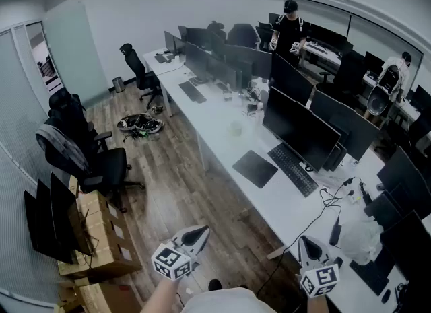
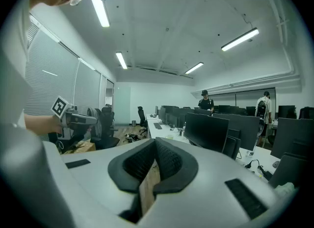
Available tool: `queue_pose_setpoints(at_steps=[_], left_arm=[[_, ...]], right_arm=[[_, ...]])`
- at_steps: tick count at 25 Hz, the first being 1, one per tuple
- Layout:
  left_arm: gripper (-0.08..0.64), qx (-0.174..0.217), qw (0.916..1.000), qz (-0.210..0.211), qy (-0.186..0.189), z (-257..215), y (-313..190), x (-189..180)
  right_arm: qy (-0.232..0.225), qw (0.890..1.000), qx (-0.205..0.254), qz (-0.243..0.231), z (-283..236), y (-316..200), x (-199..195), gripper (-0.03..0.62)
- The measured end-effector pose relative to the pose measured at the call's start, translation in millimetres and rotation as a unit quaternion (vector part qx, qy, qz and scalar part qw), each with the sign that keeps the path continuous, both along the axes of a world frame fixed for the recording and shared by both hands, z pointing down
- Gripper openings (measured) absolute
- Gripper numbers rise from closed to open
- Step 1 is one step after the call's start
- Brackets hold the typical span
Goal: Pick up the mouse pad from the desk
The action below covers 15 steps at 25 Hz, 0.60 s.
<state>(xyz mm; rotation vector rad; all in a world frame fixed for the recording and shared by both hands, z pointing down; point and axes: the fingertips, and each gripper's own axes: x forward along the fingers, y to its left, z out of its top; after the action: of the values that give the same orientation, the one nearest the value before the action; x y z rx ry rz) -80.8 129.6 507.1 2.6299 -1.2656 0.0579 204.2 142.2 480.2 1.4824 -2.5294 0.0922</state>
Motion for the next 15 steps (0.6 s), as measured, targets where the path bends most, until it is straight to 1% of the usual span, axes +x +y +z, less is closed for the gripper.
queue_pose_setpoints(at_steps=[11,15], left_arm=[[0.017,-0.003,1.0,0.006,0.003,0.1,-4.2,1.1],[0.017,-0.015,0.9998,0.011,0.001,4.2,-5.2,1.3]], right_arm=[[0.003,1.0,0.005,-0.006,-4.7,-3.8,-8.8,0.011],[-0.017,1.0,-0.002,0.0,-3.7,-5.9,-10.2,0.011]])
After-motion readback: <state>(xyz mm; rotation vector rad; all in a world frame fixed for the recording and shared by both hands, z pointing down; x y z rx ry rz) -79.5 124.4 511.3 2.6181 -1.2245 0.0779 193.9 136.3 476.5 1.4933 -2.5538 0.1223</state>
